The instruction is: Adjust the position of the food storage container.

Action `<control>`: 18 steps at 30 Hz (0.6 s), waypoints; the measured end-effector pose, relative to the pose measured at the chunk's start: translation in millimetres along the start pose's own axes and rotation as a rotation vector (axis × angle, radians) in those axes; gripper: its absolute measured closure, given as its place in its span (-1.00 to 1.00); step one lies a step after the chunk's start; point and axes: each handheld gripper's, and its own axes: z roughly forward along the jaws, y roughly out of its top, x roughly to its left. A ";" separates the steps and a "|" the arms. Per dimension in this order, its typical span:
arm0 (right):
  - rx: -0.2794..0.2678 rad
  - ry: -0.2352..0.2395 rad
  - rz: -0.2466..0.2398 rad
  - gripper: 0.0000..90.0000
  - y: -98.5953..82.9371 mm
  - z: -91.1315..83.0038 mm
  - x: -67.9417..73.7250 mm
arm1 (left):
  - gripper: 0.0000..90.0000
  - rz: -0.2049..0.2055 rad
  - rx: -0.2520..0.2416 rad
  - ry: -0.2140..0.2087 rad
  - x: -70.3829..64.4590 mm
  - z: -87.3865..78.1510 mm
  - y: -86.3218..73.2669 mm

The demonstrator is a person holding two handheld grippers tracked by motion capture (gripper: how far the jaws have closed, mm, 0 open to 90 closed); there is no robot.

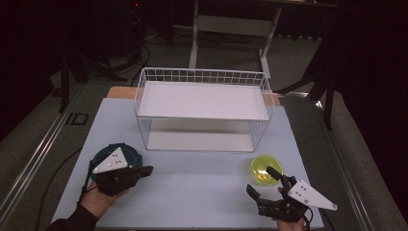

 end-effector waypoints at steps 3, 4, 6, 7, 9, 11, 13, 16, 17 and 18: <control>0.002 0.001 -0.001 -0.73 0.0 0.4 0.7 | 0.99 -0.021 -0.006 0.045 11.7 -16.0 -11.2; 0.002 0.006 0.000 -0.73 0.1 1.0 1.5 | 0.99 -0.021 -0.005 0.065 15.2 -20.7 -14.2; 0.003 0.009 0.001 -0.73 0.1 1.4 2.4 | 0.99 -0.031 -0.002 0.095 23.3 -29.4 -20.4; 0.001 0.010 0.001 -0.73 0.1 1.7 2.8 | 0.99 -0.034 0.004 0.116 27.6 -33.3 -23.5; 0.003 0.015 -0.001 -0.73 0.2 1.8 3.7 | 0.99 -0.056 0.003 0.141 37.4 -40.2 -30.9; 0.002 0.019 -0.001 -0.73 0.4 1.8 4.3 | 0.99 -0.076 0.008 0.172 47.7 -46.8 -38.1; 0.000 0.022 0.003 -0.73 0.4 1.8 4.1 | 0.99 -0.094 0.003 0.201 56.5 -53.5 -43.7; 0.001 0.022 0.005 -0.73 0.2 1.9 3.8 | 0.99 -0.105 0.004 0.254 69.6 -63.1 -49.9; 0.003 0.024 0.006 -0.73 0.2 2.1 3.6 | 0.99 -0.108 0.003 0.272 74.1 -65.9 -52.0; 0.005 0.031 0.009 -0.73 0.2 2.2 3.1 | 0.99 -0.121 0.000 0.281 79.2 -68.1 -54.4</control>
